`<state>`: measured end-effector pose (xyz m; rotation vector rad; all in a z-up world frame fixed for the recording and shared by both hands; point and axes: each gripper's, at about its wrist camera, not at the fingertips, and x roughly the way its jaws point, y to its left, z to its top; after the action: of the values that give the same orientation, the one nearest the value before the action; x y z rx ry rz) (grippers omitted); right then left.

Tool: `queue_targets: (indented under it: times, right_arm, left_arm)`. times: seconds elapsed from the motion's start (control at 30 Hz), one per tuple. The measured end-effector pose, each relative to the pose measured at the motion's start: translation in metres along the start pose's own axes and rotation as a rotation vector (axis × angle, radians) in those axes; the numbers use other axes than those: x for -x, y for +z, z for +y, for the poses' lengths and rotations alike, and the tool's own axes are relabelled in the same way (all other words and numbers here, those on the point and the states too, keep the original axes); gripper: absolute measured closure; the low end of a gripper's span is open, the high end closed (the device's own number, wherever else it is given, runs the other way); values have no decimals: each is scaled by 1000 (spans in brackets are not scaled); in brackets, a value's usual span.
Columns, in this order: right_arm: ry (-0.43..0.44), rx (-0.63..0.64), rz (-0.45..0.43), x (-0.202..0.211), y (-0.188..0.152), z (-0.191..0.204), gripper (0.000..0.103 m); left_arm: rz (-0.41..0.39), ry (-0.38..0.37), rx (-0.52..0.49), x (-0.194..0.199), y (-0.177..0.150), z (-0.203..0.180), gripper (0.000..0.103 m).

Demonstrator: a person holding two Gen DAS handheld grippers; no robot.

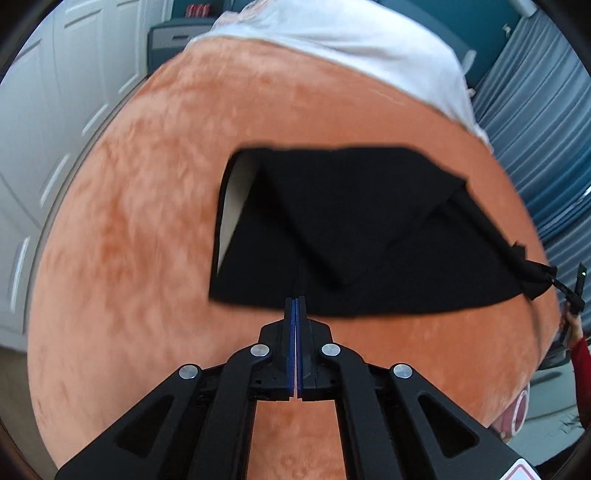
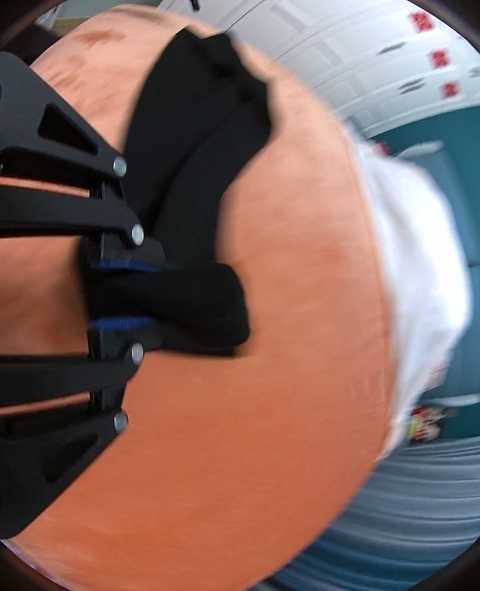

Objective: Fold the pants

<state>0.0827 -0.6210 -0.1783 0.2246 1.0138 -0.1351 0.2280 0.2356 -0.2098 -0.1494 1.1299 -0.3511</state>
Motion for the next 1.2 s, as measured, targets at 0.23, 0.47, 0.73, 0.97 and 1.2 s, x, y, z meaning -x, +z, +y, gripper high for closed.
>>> queue_targets:
  times: [0.23,0.47,0.73,0.97,1.2]
  right_arm:
    - [-65,-128,-186,43,-15,3,27]
    - [-16,-209,-255,78,-17,10,27]
    - [-17,-250,-224,69,-22,20,26]
    - [-46,-247,-250,77,-21,6,13]
    - [4,-292,-140,18,4,-13,12]
  left_arm:
    - [-172,-150,283,-21,8,-18,17]
    - [-91,-212,679,-96,31,7,20]
    - [6,-301,574,-101,60,-9,94]
    - [-59,-348,319,25,59,5,97]
    - [153,-118,394,-26,13,56,99]
